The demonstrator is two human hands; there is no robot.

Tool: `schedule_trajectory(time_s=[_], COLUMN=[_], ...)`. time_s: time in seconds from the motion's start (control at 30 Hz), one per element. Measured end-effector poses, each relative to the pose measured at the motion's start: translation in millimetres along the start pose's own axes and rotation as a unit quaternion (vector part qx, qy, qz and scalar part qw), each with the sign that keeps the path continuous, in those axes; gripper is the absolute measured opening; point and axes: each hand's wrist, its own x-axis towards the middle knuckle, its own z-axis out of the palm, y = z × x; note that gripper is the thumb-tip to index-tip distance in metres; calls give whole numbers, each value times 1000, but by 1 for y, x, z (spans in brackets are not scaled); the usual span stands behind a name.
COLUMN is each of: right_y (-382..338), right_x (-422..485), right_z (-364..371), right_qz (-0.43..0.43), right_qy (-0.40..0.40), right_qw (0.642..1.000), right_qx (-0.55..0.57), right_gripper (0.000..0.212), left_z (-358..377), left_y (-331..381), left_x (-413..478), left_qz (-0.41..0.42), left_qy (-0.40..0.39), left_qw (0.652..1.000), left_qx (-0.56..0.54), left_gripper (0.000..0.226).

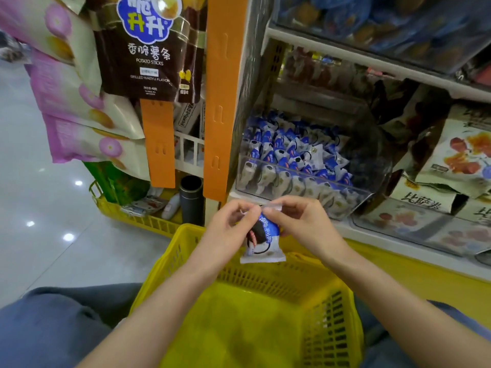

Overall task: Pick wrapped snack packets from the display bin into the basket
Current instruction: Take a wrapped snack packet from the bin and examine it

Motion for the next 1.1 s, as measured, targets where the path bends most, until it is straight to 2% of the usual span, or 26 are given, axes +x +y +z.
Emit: schedule_trajectory(time_s=[0.07,0.1,0.2,0.27,0.37,0.47,0.53,0.6,0.67,0.77,0.83,0.9,0.97,1.1], right_y=[7,9,15,16,17,17,16,16,15,20,22,22,21,22], right_x=[-3,-5,-8,-11,-12,-9,-8,-9,-13,-20,-23,-24,-23,-19], right_z=[1,1,0,-2,-4,-9,-13,-15,-16,-11,-6,-2,3,7], right_qz=[-24,-53,-176,-221,-182,-53,37,106,162,195,166,92,29,-4], right_qy=[1,13,42,31,59,113,126,110,37,-83,-97,-65,-17,17], right_qw=[999,995,952,928,948,989,986,969,971,975,980,984,991,997], right_qx=[-35,-87,-248,-297,-255,-73,102,194,175,68,-55,-141,-127,-75], right_gripper=[10,8,5,9,5,11,14,11,7,31,51,58,46,9], left_z=[1,2,5,6,7,7,6,3,-1,-5,-6,-5,-4,0], left_y=[-3,-4,-6,-7,-10,-10,-11,-11,-11,-13,-13,-13,-14,-18], left_x=[2,2,3,2,3,3,2,2,3,5,4,2,1,-2], left_qz=[-6,-9,-16,-26,-56,-90,-88,-64,-45,-13,19,51,75,91], left_qy=[15,24,30,22,8,-8,4,39,87,127,124,109,87,57], left_qw=[1000,999,999,999,998,996,996,996,994,992,990,984,979,976], left_qx=[17,21,25,30,12,-10,-23,-38,-49,-12,69,129,168,191], left_gripper=[21,26,32,29,26,20,24,20,11,9,10,13,16,18])
